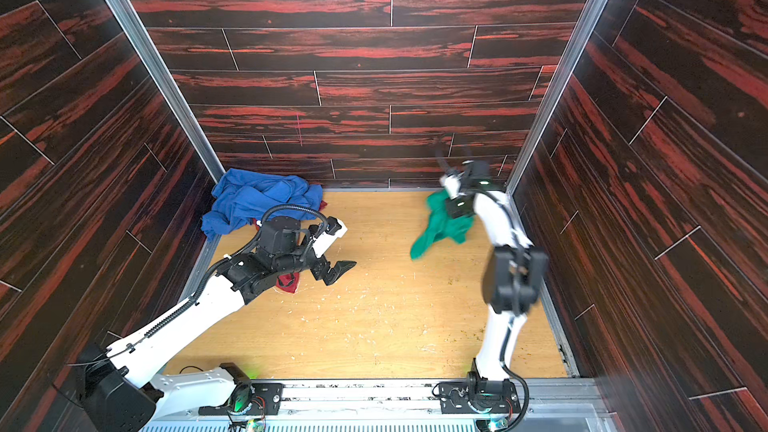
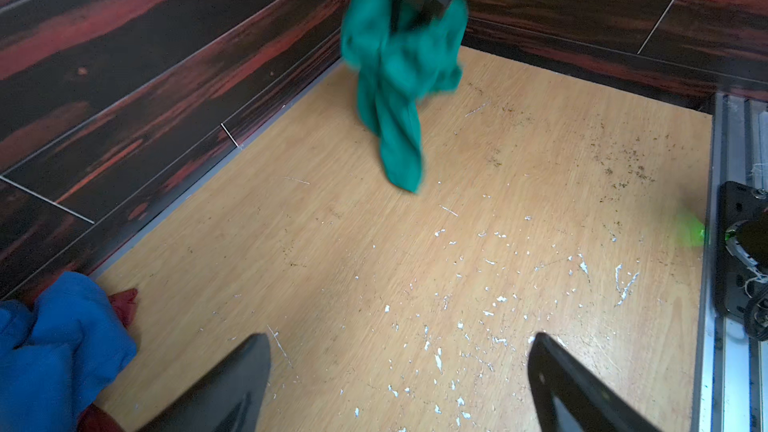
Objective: Pick out a specific cloth from the pile
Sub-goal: 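Lift and carry the green cloth toward the far corner nearest the right arm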
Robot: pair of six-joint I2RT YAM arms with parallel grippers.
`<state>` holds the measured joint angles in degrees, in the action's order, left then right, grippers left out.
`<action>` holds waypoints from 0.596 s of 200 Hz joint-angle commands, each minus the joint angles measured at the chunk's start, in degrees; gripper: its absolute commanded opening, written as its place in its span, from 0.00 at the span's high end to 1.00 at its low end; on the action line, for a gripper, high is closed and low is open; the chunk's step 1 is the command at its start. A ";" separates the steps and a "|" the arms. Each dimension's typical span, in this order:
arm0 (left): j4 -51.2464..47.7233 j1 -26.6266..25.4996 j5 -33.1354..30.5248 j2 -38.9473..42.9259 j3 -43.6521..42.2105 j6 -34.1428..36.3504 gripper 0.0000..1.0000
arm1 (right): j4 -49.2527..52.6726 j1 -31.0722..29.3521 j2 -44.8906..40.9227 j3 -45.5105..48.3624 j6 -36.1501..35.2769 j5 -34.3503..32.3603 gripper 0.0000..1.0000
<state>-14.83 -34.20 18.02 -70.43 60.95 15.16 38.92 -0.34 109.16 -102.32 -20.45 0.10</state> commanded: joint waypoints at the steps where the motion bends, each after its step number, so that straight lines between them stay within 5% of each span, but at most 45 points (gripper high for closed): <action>1: 0.24 -0.23 1.03 1.53 0.48 0.39 0.01 | -7.49 0.13 -7.91 4.17 3.18 -5.94 1.00; 49: 0.48 -0.26 1.22 1.62 0.33 0.11 0.01 | -10.99 3.84 -9.92 6.25 4.54 -12.40 1.00; 80: 0.52 -0.25 1.27 1.62 0.23 0.13 0.01 | -10.06 3.89 -5.15 3.48 3.61 -15.07 1.00; 119: 0.71 -0.26 1.20 1.53 0.06 0.11 0.01 | -7.85 3.90 3.23 -0.80 2.83 -26.09 1.00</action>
<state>-14.63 -34.22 18.46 -70.39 60.95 14.94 30.24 3.73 107.24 -100.49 -17.30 -18.15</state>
